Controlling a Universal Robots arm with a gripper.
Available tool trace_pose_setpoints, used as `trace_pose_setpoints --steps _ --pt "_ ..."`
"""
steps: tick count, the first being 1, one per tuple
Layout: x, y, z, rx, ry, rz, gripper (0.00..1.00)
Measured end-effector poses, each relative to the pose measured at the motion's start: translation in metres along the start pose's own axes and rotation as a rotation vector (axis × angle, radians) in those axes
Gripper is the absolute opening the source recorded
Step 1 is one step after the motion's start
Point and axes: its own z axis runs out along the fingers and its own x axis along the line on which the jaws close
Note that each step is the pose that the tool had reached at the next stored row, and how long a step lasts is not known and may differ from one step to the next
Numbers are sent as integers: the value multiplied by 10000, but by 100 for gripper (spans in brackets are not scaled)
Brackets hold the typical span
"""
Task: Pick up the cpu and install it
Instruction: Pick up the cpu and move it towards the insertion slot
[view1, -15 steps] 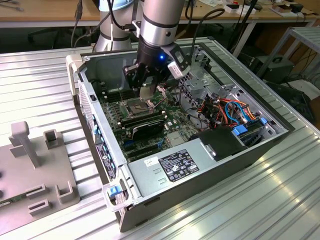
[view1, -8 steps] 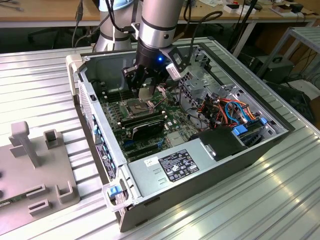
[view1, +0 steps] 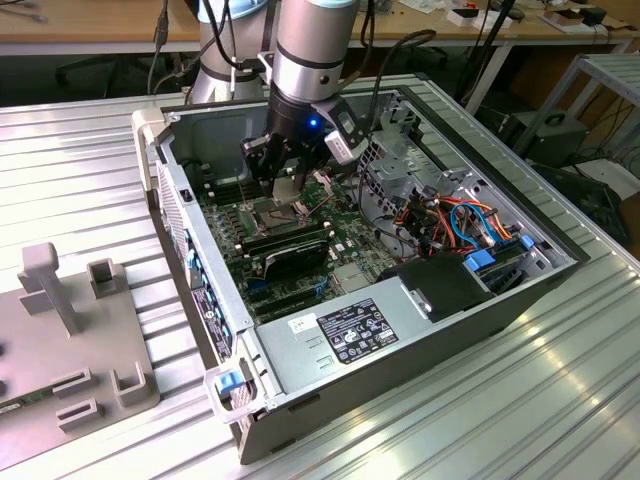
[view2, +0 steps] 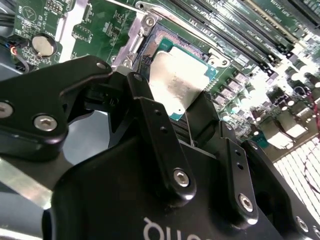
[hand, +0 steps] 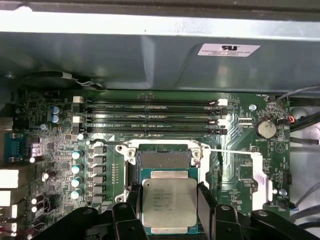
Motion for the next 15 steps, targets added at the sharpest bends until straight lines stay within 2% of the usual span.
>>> trace_pose_setpoints --steps 3,8,15 --pt "1 5 51 1 0 -1 55" --pt "2 5 57 11 0 12 55" --pt "-1 10 -29 15 0 12 55"
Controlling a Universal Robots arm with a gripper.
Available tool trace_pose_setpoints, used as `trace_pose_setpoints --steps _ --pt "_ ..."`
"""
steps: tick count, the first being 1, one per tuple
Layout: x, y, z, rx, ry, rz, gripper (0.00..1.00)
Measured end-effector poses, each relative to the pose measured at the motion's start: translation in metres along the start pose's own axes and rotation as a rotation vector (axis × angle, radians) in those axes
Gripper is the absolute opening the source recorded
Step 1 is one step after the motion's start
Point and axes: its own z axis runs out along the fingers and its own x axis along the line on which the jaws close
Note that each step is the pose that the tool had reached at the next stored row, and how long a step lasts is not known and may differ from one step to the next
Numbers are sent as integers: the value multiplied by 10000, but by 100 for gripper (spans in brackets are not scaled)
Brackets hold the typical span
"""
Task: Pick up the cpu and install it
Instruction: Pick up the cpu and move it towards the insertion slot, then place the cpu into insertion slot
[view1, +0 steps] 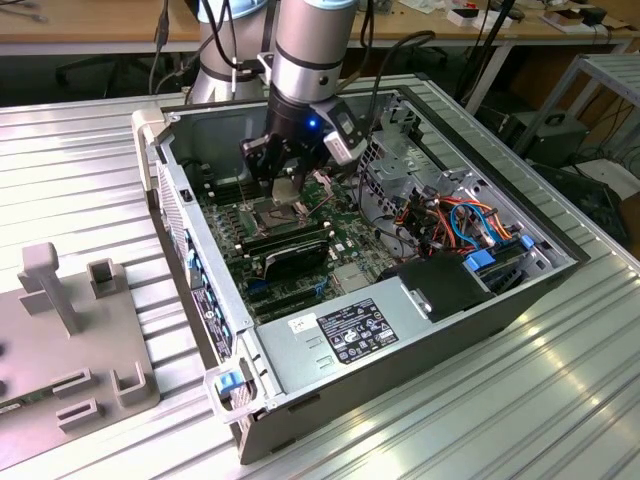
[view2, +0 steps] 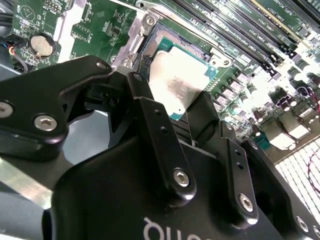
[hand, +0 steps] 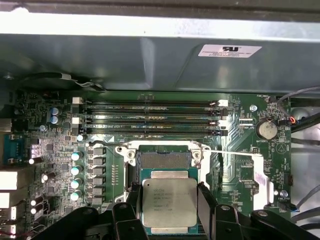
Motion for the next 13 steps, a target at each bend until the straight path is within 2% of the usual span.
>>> trace_pose_setpoints --steps 4,13 --pt "-1 2 -45 1 0 1 55" --pt "-1 3 -57 1 0 0 55"
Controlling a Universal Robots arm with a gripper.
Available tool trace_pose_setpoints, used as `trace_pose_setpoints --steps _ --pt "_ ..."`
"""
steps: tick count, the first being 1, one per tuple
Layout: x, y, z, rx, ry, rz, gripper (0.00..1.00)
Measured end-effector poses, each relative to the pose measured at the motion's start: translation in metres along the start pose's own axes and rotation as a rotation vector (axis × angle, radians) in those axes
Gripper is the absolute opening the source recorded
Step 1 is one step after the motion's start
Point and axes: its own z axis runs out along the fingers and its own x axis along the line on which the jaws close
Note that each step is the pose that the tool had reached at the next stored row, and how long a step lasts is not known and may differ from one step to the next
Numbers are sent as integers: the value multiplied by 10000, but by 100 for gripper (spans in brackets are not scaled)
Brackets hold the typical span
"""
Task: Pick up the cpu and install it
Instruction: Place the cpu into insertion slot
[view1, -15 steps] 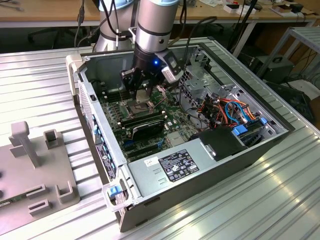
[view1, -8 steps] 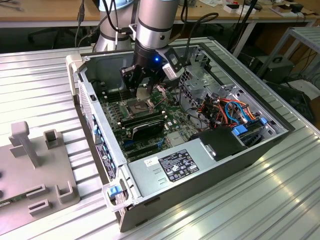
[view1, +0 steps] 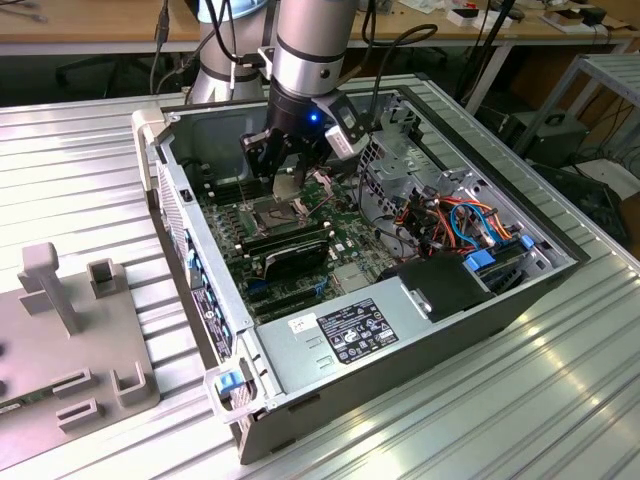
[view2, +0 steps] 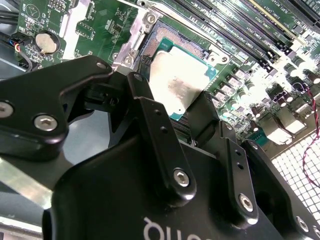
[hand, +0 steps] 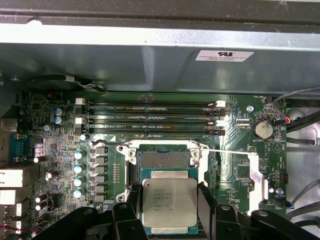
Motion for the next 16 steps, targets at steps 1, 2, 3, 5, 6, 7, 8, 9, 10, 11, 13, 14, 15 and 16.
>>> trace_pose_setpoints --steps 1,2,3,5,6,7,8,9,10,11,13,14,15,16 --pt "0 0 0 -1 0 1 55" --pt "0 0 0 0 -1 0 55" --pt "0 0 0 0 0 1 55" --pt "0 0 -1 0 0 0 55" --pt "0 0 -1 0 0 4 55" --pt "0 0 -1 1 -2 41 55" --pt "0 0 -1 3 -6 117 55" --pt "0 0 -1 5 -10 184 55" --pt "0 0 -1 7 -14 266 55" --pt "0 0 -1 12 -23 446 55" --pt "0 0 0 18 -38 717 55" --pt "0 0 0 22 -47 891 55" --pt "0 0 0 25 -54 1012 55" --pt "0 0 0 29 -64 1200 55"
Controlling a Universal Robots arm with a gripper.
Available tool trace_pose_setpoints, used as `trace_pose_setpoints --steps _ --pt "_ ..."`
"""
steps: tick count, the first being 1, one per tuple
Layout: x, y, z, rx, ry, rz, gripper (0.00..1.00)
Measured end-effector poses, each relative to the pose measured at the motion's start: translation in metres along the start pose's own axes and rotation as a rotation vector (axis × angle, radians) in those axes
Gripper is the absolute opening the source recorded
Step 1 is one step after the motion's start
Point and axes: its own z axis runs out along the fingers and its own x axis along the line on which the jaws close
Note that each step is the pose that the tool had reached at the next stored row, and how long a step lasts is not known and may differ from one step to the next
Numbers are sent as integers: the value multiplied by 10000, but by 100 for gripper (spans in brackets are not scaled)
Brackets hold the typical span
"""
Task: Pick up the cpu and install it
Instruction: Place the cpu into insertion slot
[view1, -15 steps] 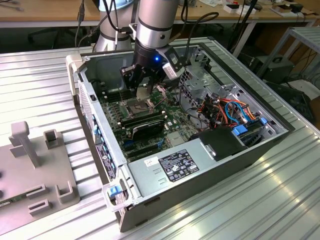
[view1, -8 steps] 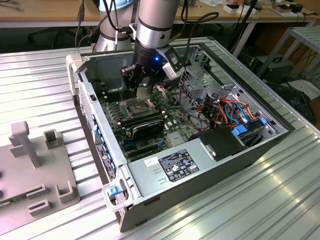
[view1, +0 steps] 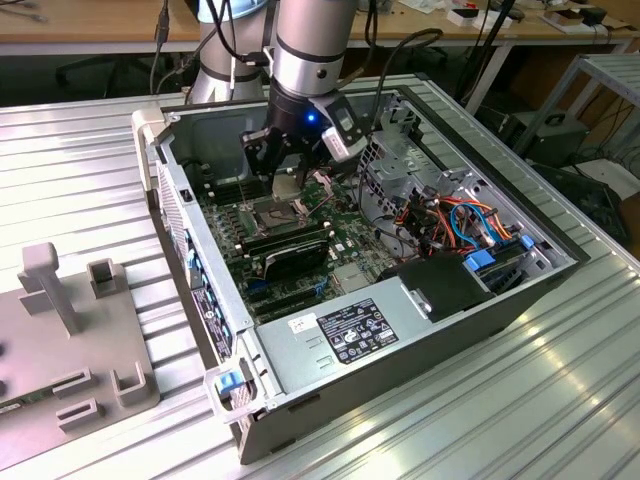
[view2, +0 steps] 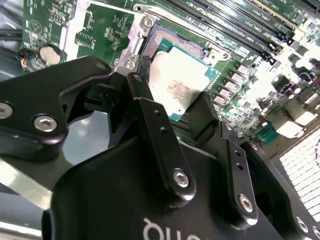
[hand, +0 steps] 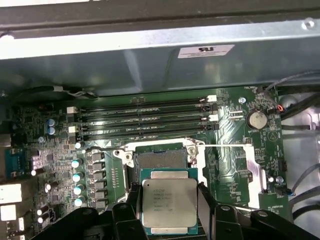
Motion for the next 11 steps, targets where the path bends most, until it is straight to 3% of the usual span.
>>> trace_pose_setpoints --steps 7,11 --pt "0 0 1 28 -63 1165 55" --pt "0 0 1 51 -111 2073 55"
